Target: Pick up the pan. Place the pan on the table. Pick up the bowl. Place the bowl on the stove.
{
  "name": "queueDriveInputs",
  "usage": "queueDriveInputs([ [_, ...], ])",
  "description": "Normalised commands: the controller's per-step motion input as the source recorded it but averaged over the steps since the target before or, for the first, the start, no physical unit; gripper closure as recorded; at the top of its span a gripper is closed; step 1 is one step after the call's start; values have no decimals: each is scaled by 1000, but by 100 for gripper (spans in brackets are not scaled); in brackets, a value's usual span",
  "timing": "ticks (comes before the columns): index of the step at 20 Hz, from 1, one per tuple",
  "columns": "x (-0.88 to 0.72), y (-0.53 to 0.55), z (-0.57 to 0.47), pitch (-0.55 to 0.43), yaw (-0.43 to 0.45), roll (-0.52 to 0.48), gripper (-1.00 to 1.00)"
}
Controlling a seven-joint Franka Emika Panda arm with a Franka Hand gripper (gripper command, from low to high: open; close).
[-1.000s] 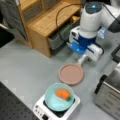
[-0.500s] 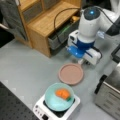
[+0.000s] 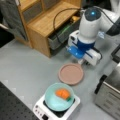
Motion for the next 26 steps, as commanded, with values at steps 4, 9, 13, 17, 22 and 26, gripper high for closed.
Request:
queueDriveInputs([
  [4, 55, 56, -19, -21, 77, -6, 100],
  [9, 63, 55, -8, -22, 68, -2, 100],
  [13, 59, 50, 7, -18, 71, 2, 100],
  [17, 53, 26, 14, -21, 80, 12, 100],
  [22, 57, 16, 35, -12, 80, 23, 100],
  [26, 58, 12, 97, 6, 76, 34, 100],
])
